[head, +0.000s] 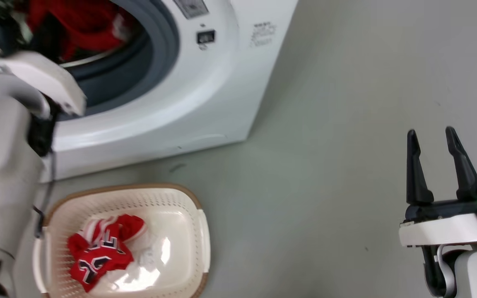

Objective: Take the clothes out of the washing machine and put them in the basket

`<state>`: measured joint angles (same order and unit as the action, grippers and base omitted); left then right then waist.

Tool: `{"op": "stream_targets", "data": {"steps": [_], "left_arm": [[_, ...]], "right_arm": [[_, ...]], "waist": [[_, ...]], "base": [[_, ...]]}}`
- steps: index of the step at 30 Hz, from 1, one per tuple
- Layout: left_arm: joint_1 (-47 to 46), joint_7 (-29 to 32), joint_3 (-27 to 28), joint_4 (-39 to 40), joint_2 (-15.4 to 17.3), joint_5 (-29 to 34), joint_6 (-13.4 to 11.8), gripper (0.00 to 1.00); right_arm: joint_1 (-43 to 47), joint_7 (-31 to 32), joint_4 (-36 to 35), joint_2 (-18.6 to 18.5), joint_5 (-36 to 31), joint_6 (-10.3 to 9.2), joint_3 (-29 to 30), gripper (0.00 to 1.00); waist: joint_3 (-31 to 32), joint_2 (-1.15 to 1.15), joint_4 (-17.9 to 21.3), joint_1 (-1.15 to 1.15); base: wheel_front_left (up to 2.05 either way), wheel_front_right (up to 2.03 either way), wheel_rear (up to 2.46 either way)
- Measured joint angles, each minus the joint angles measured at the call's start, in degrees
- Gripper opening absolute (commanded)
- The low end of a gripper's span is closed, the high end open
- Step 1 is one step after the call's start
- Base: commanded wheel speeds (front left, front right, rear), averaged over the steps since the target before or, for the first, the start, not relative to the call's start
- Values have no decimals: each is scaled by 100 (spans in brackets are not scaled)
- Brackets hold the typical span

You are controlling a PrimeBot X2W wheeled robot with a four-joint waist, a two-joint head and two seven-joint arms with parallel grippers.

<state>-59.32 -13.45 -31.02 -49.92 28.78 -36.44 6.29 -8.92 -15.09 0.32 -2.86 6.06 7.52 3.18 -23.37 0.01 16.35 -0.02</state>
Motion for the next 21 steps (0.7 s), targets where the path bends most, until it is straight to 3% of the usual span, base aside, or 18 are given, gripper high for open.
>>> {"op": "stream_targets", "data": {"steps": [6,14,15,21], "left_arm": [[984,-143,88,895,-191,190,-313,0],[2435,-147,907,3209,-415,657,-791,0],[3009,-160,1118,3947,-516,867,-893,0],[3914,-162,1180,4740,-731,898,-868,0]], "right_arm": [[137,0,-8,0,-275,0,-1,100],[337,0,51,0,-437,0,160,100],[380,0,91,-3,-455,0,197,100],[453,0,134,-1,-453,0,147,100]], "waist": [[553,0,-383,0],[1112,0,-889,0],[1298,0,-1045,0],[1567,0,-1320,0]], "base": [[0,0,0],[0,0,0],[0,0,0],[0,0,0]]}}
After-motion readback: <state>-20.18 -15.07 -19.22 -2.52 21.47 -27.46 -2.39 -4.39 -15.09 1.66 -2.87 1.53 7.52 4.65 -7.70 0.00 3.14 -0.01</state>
